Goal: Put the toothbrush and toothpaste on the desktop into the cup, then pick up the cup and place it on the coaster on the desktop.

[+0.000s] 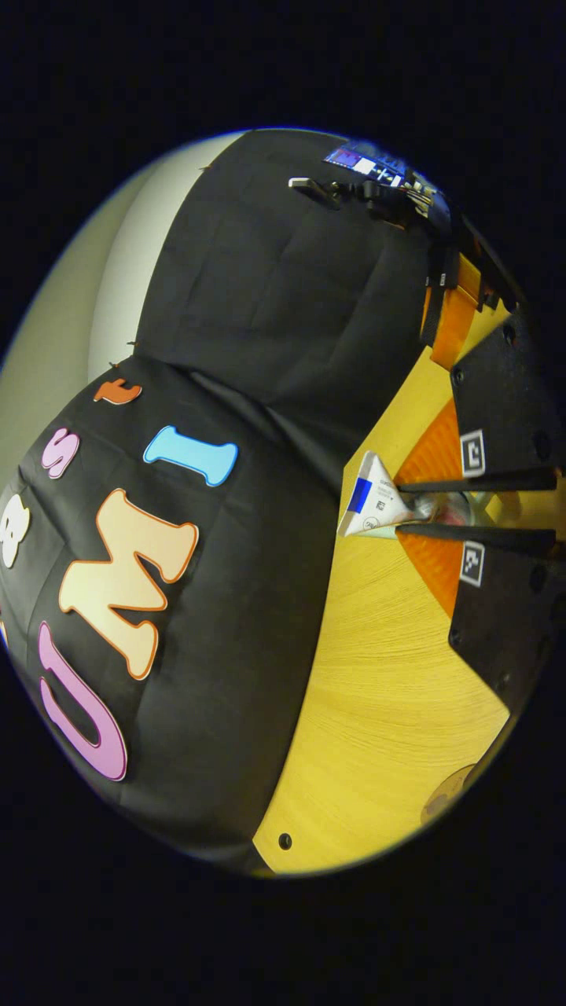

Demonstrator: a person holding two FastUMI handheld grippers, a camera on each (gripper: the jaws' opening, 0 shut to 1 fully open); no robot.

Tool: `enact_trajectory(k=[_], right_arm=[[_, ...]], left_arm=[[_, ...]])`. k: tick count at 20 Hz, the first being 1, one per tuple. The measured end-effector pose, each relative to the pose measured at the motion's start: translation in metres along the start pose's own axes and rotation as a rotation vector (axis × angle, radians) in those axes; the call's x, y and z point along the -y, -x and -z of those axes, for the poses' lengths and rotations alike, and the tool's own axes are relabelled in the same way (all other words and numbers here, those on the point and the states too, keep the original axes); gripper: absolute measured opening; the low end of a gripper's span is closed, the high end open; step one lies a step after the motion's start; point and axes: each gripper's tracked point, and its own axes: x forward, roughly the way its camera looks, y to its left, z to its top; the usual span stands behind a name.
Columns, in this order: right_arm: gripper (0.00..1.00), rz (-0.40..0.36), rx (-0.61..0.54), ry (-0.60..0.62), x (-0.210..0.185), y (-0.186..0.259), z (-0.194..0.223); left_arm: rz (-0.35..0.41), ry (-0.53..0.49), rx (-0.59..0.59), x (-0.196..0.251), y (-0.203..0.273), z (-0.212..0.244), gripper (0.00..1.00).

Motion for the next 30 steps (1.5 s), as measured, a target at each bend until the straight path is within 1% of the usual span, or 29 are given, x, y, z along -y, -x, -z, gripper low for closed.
enact_trajectory(k=[1,3,4,6,8,11,13,14,15,17,19,21,24,25,26,28,29,30], right_arm=[[0.95,-0.002,-0.003,0.002,-0.003,0.001,0.0],[0.95,-0.006,-0.013,0.002,-0.011,0.0,0.001],[0.95,-0.008,-0.016,0.001,-0.015,0.0,0.001],[0.95,-0.018,-0.026,0.0,-0.025,0.0,0.0],[0.95,-0.033,-0.037,0.007,-0.037,0.002,-0.002],[0.95,-0.082,-0.075,0.014,-0.061,0.003,-0.005],[0.96,-0.125,-0.103,0.028,-0.08,0.004,-0.008],[0.89,-0.151,-0.119,0.033,-0.09,0.004,-0.009],[0.97,-0.196,-0.141,0.031,-0.106,0.003,-0.012],[0.99,-0.228,-0.196,0.032,-0.12,-0.003,-0.008],[0.98,-0.249,-0.265,0.049,-0.13,-0.009,0.0],[0.98,-0.266,-0.335,0.082,-0.136,-0.015,0.012],[0.98,-0.264,-0.429,0.189,-0.133,-0.025,0.024],[0.94,-0.265,-0.464,0.216,-0.134,-0.031,0.028],[0.98,-0.272,-0.505,0.233,-0.136,-0.034,0.033],[0.98,-0.279,-0.593,0.275,-0.135,-0.039,0.046],[0.94,-0.282,-0.631,0.303,-0.135,-0.042,0.052],[0.98,-0.286,-0.679,0.337,-0.135,-0.044,0.058]], left_arm=[[-0.006,-0.019,-0.013,-0.001,-0.001,0.001,0.23],[-0.019,-0.041,-0.028,-0.006,0.003,0.004,0.69],[-0.029,-0.047,-0.03,-0.008,0.006,0.002,0.82],[-0.048,-0.049,-0.02,-0.016,0.013,-0.005,0.9],[-0.056,-0.038,-0.006,-0.021,0.024,-0.014,0.91],[-0.069,-0.038,-0.002,-0.029,0.048,-0.026,0.9],[-0.109,-0.06,-0.025,-0.043,0.066,-0.032,0.9],[-0.132,-0.072,-0.034,-0.049,0.077,-0.036,0.9],[-0.162,-0.087,-0.043,-0.058,0.093,-0.043,0.9],[-0.226,-0.108,-0.05,-0.075,0.119,-0.054,0.9],[-0.309,-0.103,-0.052,-0.093,0.147,-0.059,0.92],[-0.359,-0.056,-0.065,-0.101,0.173,-0.055,0.93],[-0.464,-0.016,-0.077,-0.117,0.212,-0.047,0.94],[-0.5,-0.014,-0.076,-0.123,0.223,-0.045,0.95],[-0.537,-0.01,-0.083,-0.127,0.235,-0.041,0.94],[-0.596,0.003,-0.112,-0.134,0.256,-0.031,0.95],[-0.624,0.011,-0.116,-0.138,0.265,-0.028,0.95],[-0.65,0.026,-0.124,-0.143,0.272,-0.024,0.95]])
